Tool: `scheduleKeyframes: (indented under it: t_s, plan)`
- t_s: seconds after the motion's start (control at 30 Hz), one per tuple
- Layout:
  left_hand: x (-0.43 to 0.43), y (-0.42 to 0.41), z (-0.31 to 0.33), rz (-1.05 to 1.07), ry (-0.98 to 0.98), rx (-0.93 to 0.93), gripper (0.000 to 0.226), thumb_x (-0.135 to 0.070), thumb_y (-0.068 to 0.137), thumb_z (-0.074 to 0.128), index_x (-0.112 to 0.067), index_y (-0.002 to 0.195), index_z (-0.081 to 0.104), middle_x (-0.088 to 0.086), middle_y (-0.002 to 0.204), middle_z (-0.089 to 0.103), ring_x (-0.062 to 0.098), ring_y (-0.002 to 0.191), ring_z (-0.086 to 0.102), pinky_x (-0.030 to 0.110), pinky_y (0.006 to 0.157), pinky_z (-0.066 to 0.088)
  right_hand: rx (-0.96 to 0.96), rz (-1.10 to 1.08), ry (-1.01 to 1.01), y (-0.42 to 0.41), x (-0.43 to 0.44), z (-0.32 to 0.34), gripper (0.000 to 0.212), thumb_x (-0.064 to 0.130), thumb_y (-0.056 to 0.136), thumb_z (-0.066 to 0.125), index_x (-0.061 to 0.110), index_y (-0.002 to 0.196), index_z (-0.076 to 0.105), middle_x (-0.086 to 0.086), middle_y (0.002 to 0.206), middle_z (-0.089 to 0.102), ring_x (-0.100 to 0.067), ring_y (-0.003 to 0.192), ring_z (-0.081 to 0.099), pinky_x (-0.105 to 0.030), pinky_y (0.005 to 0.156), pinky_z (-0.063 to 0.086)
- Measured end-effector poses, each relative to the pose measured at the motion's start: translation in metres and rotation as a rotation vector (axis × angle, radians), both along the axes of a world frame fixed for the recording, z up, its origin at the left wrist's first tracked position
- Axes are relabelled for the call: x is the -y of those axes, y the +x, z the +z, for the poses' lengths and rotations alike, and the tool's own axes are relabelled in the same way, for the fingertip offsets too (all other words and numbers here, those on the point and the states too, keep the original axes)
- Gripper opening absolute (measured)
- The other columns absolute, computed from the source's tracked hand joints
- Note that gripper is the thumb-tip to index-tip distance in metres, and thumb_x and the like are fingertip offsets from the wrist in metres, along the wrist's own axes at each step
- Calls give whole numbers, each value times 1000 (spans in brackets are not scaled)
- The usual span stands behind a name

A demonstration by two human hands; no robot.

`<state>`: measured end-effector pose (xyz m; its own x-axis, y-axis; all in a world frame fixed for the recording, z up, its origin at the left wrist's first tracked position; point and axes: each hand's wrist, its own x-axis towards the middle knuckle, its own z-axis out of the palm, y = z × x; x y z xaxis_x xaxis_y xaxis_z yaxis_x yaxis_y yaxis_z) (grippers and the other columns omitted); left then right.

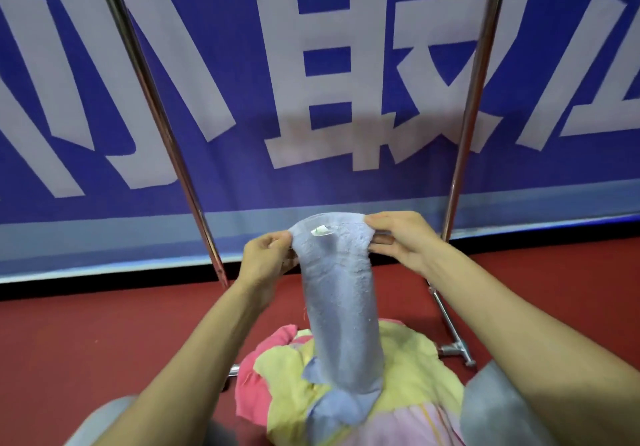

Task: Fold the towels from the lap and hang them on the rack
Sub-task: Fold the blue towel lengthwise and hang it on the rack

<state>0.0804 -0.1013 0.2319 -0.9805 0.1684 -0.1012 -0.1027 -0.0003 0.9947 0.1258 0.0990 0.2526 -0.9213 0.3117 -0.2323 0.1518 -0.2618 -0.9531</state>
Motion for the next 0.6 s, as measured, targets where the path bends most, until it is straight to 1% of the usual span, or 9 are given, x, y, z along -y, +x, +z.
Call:
scheduleKeyframes:
  t_s: [0.07,0.13,0.2,0.27,0.3,0.4,0.47,0.53,0.6]
  plan:
    - [-12,9,-5,-17,67,75,15,-5,92,54,-3,79,61,9,71,61,20,66,54,23,59,48,-25,-1,54,-4,2,-3,8,-1,86,62,4,80,64,-9,72,64,-18,64,63,-30,60,59]
    - [-23,14,-4,-36,104,85,25,-2,92,52,-6,70,61,3,62,64,13,57,60,19,58,51,-74,22,162,-5,5,-2,9,2,86,64,5,77,66,-6,70,64,-15,63,63,-28,59,58]
    - [-28,17,-3,-45,122,56,27,-1,93,51,-7,69,60,1,61,64,9,56,61,19,63,55,-88,33,231,-2,9,-2,8,3,87,64,5,79,66,-6,72,63,-13,62,61,-24,56,58]
    - [-26,22,-4,-47,104,26,24,-4,94,53,-7,72,63,-2,59,65,7,55,61,23,69,55,-81,30,266,3,14,-6,8,1,87,63,4,80,66,-6,72,62,-13,62,59,-23,56,59]
    - [-25,26,-5,-50,94,13,21,-7,94,55,-7,76,65,-2,61,67,8,58,62,25,72,55,-78,33,277,5,17,-8,9,0,86,63,4,80,66,-6,71,61,-12,61,58,-23,57,59]
    - [-23,35,-6,-48,71,-3,14,-10,92,59,-3,88,71,12,84,72,18,75,67,32,78,55,-77,36,283,12,28,-14,9,0,85,63,4,78,67,-8,70,60,-13,62,58,-25,61,60]
    - [-23,40,-6,-49,46,-13,14,-9,91,60,-2,91,71,13,86,72,17,76,67,27,73,56,-74,29,285,16,33,-18,6,1,84,64,2,79,68,-11,72,61,-17,67,59,-26,63,60]
    - [-23,43,-7,-48,33,-15,11,-7,90,61,-1,91,71,8,80,72,13,69,67,20,63,53,-70,32,286,20,38,-20,6,2,85,65,-3,86,69,-15,76,62,-19,70,61,-27,65,60]
    - [-23,45,-8,-36,45,-5,10,-4,87,65,0,93,71,7,78,72,11,66,66,18,59,51,-65,44,297,23,43,-21,10,4,85,66,-5,89,70,-14,76,65,-19,70,64,-28,69,61]
